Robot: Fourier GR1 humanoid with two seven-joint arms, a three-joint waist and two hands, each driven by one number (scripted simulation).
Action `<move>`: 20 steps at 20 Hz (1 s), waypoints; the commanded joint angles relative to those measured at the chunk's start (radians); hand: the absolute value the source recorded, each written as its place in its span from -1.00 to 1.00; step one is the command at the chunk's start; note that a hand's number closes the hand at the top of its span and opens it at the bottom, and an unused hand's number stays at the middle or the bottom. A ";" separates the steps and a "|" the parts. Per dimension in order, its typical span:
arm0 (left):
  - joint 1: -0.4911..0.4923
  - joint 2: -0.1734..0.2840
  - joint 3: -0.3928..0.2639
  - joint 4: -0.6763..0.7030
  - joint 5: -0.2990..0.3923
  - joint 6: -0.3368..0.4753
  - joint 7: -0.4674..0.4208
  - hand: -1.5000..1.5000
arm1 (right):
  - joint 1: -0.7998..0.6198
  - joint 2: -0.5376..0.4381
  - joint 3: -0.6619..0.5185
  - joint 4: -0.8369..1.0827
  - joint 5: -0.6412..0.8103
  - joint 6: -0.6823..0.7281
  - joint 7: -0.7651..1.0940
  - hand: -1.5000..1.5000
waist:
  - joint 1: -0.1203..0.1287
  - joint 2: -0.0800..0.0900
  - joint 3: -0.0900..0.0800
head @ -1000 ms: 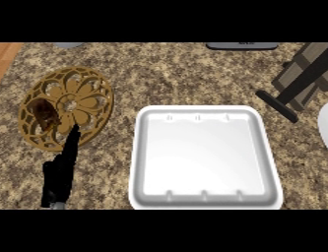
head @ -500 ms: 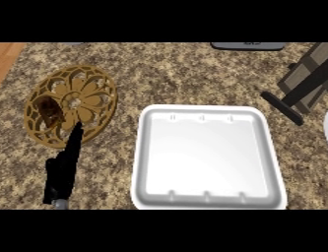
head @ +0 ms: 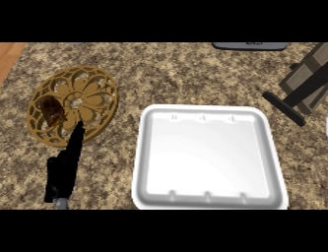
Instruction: Pick the tomato from the tray and place it in the tiered basket
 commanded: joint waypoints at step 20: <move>0.043 0.004 0.013 -0.014 -0.002 -0.023 0.036 0.00 | -0.104 0.256 -0.154 0.457 -0.027 -0.396 -0.145 -1.00 | -0.008 0.000 -0.002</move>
